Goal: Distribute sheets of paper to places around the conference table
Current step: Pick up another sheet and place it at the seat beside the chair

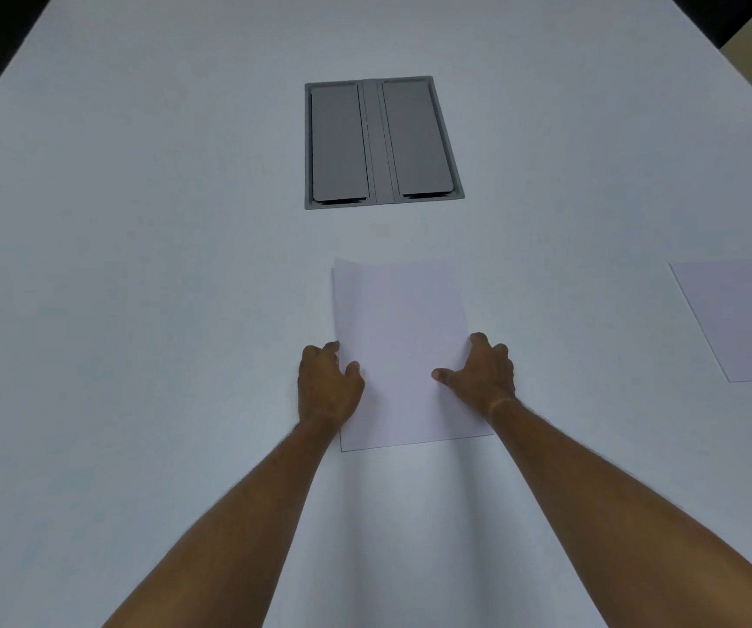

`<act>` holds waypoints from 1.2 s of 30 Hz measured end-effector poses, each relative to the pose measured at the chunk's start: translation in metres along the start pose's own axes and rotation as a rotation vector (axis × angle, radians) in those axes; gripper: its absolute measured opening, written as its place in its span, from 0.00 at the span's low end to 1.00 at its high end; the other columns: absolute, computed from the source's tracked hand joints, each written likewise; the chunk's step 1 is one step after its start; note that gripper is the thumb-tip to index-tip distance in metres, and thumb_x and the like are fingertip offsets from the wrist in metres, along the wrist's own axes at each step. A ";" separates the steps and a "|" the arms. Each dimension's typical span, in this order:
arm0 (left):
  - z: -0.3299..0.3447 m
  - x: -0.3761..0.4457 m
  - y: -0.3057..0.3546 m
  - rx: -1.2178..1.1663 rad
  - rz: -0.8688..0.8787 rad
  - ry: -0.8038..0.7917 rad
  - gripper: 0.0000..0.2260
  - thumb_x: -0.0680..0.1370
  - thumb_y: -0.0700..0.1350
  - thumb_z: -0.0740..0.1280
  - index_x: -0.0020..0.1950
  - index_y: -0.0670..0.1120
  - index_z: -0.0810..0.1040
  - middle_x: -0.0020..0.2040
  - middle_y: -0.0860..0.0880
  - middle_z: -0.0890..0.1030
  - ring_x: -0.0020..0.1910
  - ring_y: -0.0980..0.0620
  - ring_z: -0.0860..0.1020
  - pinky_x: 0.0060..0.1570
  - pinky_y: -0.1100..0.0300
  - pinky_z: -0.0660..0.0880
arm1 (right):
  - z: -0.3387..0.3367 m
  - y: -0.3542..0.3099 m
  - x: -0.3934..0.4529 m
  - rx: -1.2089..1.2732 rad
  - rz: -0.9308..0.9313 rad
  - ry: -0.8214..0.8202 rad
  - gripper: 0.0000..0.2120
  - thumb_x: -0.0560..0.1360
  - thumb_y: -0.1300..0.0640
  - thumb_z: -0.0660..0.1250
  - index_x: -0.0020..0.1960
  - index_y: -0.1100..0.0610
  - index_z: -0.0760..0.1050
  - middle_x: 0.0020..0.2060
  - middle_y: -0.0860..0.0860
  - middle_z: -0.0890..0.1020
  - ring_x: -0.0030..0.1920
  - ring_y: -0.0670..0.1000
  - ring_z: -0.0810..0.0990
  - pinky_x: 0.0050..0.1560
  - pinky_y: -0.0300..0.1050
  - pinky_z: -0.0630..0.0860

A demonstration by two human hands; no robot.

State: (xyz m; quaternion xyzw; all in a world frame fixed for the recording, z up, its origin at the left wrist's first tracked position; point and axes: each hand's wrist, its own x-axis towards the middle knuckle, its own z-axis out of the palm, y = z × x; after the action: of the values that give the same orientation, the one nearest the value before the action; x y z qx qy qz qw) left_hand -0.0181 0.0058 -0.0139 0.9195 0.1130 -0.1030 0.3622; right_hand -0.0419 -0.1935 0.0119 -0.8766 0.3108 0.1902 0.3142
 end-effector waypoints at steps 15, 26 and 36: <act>-0.002 0.020 0.006 -0.344 -0.233 0.095 0.03 0.75 0.40 0.72 0.47 0.41 0.81 0.36 0.48 0.80 0.35 0.54 0.76 0.39 0.65 0.73 | 0.004 0.018 0.012 0.169 -0.036 0.120 0.31 0.77 0.43 0.67 0.74 0.57 0.65 0.67 0.59 0.70 0.70 0.60 0.66 0.66 0.56 0.69; -0.032 0.012 0.016 -0.516 -0.191 0.083 0.03 0.75 0.41 0.73 0.43 0.46 0.80 0.35 0.51 0.79 0.35 0.57 0.76 0.37 0.67 0.71 | -0.022 0.004 0.015 0.678 -0.052 0.229 0.15 0.77 0.55 0.71 0.62 0.57 0.78 0.38 0.46 0.79 0.42 0.47 0.79 0.46 0.38 0.72; -0.080 0.002 0.021 -0.636 -0.097 0.027 0.03 0.75 0.39 0.72 0.45 0.45 0.80 0.38 0.47 0.79 0.39 0.50 0.76 0.45 0.56 0.75 | -0.048 -0.020 -0.012 0.889 -0.191 0.152 0.05 0.75 0.60 0.72 0.51 0.59 0.81 0.43 0.51 0.83 0.45 0.49 0.80 0.53 0.44 0.78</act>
State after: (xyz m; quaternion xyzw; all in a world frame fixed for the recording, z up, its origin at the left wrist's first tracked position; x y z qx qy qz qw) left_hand -0.0012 0.0462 0.0565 0.7552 0.1881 -0.0674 0.6244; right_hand -0.0315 -0.2083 0.0619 -0.6930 0.3023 -0.0564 0.6521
